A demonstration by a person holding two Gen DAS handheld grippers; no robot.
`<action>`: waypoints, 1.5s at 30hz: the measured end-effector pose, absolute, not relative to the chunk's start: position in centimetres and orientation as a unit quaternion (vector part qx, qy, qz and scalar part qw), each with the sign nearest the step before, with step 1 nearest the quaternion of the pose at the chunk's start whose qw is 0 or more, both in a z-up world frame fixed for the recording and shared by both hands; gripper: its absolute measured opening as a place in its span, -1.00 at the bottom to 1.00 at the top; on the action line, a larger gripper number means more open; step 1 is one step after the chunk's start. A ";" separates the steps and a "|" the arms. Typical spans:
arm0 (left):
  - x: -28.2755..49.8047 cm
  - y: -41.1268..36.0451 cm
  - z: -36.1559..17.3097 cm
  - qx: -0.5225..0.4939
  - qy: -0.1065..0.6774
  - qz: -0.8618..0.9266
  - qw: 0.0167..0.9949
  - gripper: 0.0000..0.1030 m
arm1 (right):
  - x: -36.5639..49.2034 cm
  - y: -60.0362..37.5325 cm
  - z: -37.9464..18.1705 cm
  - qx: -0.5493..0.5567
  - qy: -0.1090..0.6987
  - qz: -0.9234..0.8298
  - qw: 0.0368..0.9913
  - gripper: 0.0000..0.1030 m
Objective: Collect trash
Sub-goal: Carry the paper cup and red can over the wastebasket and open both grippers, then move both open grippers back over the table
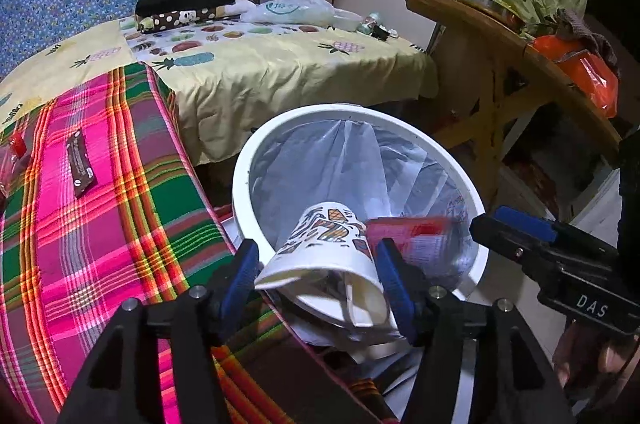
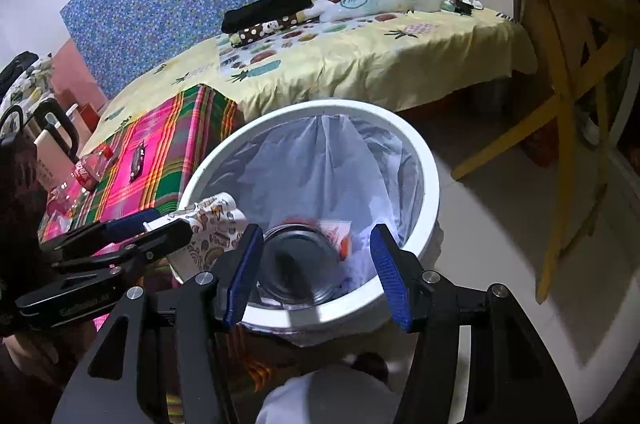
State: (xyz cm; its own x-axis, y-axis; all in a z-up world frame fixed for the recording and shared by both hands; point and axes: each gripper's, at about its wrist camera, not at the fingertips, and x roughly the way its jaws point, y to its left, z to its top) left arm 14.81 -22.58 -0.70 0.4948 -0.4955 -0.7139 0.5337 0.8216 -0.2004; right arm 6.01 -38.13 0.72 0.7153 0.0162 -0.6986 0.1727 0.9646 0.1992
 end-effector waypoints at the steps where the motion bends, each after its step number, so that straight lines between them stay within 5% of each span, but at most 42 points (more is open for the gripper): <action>1: 14.8 -22.5 -0.6 0.024 0.403 -0.297 0.865 0.23 | 6.0 -38.1 0.8 0.124 0.373 -0.043 0.918 0.11; 45: 9.2 -7.4 0.6 -0.044 0.370 -0.156 0.915 0.22 | 6.0 -26.8 2.6 0.076 0.376 0.111 0.917 0.11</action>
State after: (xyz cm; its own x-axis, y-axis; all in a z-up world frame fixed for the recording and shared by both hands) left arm 9.20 -7.35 0.61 0.6775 -0.3179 -0.6633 0.2522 0.9475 -0.1965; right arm 6.05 -26.76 2.58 0.6923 0.2604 -0.6729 -0.1455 0.9638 0.2234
